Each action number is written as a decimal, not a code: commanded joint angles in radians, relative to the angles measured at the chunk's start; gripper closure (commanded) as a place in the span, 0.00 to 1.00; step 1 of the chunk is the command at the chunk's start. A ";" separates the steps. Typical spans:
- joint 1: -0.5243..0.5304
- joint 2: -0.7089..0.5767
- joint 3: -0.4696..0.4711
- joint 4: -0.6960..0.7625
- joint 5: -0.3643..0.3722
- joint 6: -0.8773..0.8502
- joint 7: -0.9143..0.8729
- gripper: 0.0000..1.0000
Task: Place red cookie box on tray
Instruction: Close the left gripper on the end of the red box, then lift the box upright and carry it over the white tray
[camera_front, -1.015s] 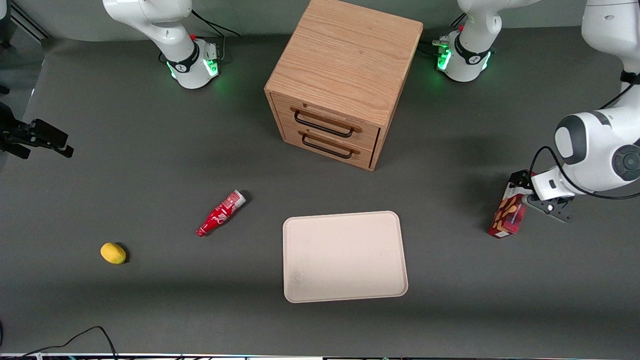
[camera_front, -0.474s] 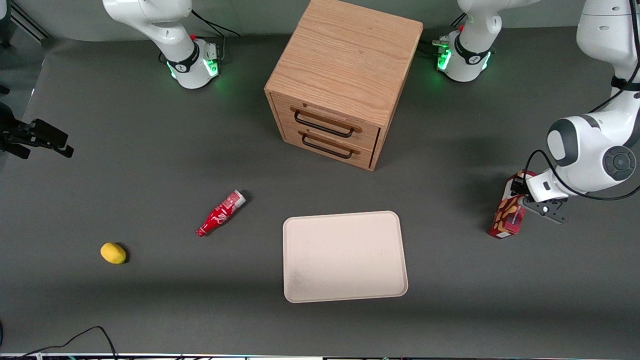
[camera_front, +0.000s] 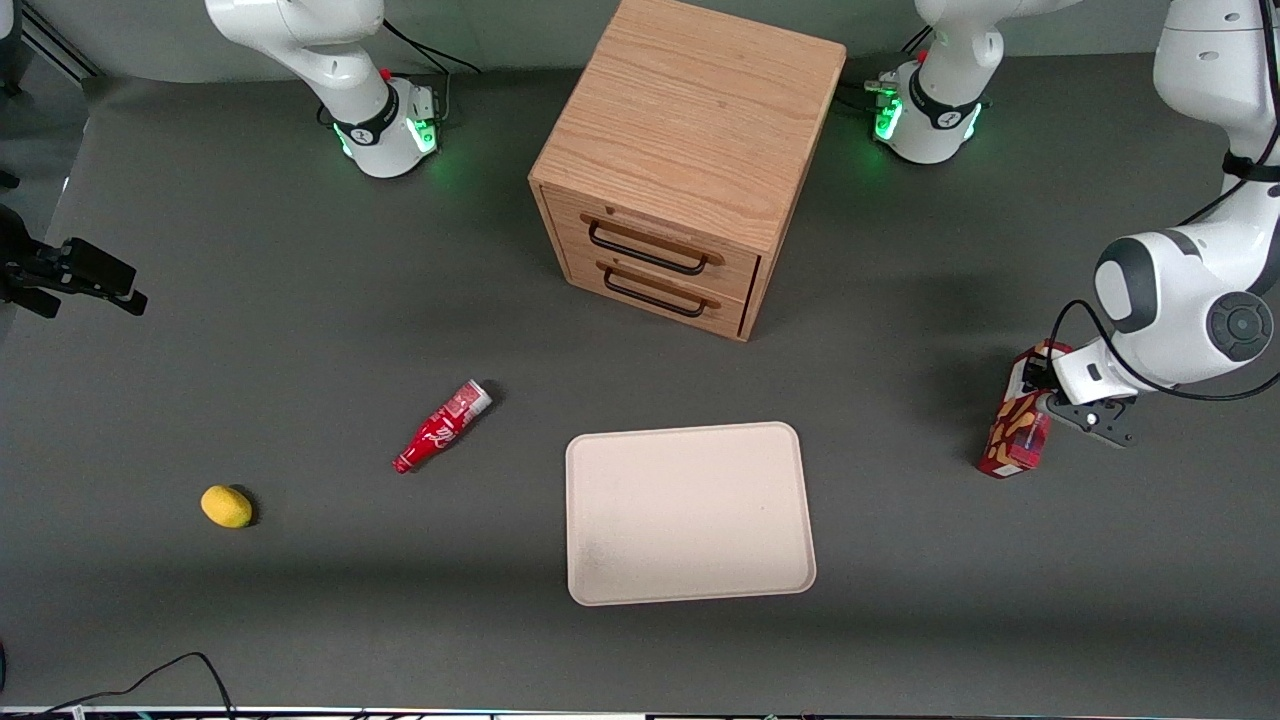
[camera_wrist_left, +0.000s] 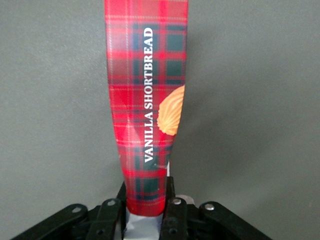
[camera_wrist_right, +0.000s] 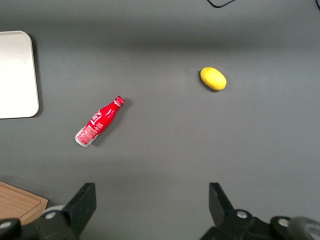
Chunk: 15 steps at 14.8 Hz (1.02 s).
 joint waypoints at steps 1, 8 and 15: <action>0.005 -0.063 -0.003 0.040 -0.020 -0.105 0.014 1.00; 0.004 -0.126 -0.003 0.437 -0.015 -0.677 -0.119 1.00; -0.006 -0.126 -0.173 0.848 -0.024 -1.083 -0.643 1.00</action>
